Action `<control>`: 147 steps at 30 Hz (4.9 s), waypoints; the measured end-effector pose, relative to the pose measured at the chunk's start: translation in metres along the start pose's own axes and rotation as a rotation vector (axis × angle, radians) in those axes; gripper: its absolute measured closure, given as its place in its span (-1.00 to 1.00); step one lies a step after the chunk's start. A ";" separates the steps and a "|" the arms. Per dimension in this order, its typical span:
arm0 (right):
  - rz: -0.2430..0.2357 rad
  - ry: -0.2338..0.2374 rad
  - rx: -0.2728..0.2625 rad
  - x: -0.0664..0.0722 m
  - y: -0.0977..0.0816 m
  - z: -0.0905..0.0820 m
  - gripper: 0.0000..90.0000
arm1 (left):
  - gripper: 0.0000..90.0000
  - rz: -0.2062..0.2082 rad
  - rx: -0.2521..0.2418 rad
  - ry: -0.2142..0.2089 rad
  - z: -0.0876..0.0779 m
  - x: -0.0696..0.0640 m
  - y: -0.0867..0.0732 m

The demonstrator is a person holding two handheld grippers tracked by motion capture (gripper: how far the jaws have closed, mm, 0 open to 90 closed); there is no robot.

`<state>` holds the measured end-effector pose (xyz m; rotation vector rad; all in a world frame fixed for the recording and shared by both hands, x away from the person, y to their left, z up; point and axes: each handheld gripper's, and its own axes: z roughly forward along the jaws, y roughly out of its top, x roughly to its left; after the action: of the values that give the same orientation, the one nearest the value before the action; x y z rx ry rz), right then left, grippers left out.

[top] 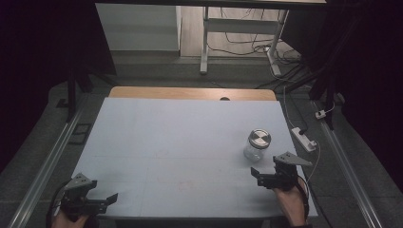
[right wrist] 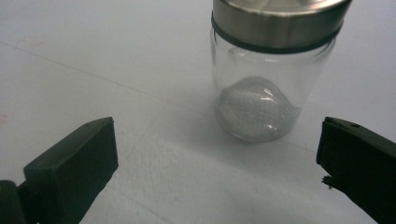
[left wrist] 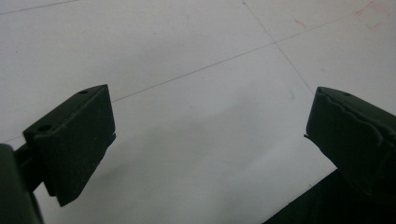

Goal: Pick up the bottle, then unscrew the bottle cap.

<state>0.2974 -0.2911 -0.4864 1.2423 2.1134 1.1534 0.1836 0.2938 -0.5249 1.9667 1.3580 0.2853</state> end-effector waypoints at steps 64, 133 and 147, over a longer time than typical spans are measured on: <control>-0.017 -0.063 0.037 -0.025 0.041 0.067 -0.69 | -0.94 -0.013 0.007 -0.011 0.001 0.002 0.000; -0.361 0.408 0.027 0.166 0.051 0.075 -0.68 | -0.94 -0.019 0.005 -0.049 0.000 0.005 0.000; -0.360 0.430 0.033 0.165 0.051 0.074 -0.69 | -1.00 -0.008 -0.023 -0.116 0.000 0.003 0.002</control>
<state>0.2911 -0.1034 -0.4788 0.6182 2.5369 1.3046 0.1865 0.2959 -0.5239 1.9280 1.2829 0.1789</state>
